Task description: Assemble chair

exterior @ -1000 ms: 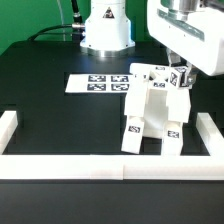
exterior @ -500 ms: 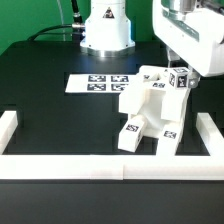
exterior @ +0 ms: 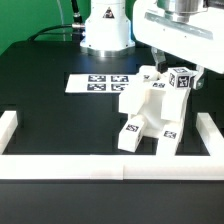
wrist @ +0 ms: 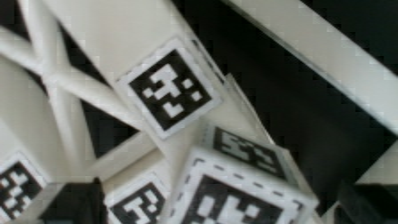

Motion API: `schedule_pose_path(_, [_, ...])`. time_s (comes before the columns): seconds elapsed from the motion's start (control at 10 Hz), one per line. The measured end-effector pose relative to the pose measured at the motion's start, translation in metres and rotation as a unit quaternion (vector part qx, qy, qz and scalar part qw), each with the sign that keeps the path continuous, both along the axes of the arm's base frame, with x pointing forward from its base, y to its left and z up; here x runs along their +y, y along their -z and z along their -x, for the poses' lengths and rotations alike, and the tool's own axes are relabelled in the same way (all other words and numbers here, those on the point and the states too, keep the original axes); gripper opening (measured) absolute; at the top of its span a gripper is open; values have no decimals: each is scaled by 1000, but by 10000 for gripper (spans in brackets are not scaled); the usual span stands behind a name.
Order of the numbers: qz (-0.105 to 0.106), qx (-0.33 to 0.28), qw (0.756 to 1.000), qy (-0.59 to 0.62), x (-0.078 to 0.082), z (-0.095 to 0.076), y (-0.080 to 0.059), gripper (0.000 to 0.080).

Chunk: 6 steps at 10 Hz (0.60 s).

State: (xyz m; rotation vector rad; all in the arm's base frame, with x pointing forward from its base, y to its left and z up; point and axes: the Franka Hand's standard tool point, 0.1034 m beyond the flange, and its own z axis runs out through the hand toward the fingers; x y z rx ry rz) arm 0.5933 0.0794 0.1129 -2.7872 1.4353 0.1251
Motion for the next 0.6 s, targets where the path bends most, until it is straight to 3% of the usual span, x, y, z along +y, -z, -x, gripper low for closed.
schedule_pose_path(0.2, [-4,-4,997,-80,0,0,0,649])
schedule_pose_path(0.6, [0,-24,960,-280,8,0,3,649])
